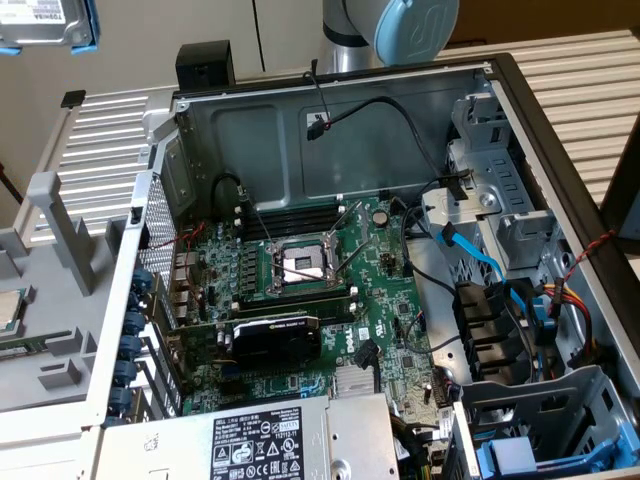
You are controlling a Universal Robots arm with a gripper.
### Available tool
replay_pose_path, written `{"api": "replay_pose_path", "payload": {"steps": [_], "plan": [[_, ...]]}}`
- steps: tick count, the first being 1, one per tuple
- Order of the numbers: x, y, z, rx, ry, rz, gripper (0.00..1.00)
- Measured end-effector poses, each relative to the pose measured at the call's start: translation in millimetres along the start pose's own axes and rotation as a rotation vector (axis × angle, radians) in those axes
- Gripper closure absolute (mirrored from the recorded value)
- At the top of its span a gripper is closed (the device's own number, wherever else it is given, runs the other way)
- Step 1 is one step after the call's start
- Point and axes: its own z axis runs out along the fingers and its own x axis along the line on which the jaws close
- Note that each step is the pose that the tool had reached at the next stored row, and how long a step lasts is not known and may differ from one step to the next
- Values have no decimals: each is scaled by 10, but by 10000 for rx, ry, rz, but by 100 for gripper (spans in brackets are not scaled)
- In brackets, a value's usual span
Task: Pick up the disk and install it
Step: 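Pick up the disk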
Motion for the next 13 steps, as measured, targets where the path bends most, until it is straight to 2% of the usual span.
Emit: {"api": "replay_pose_path", "payload": {"steps": [9,13], "plan": [[21,-390,-297,-21,-7,0,63],[40,-538,-408,-25,-8,0,63]]}}
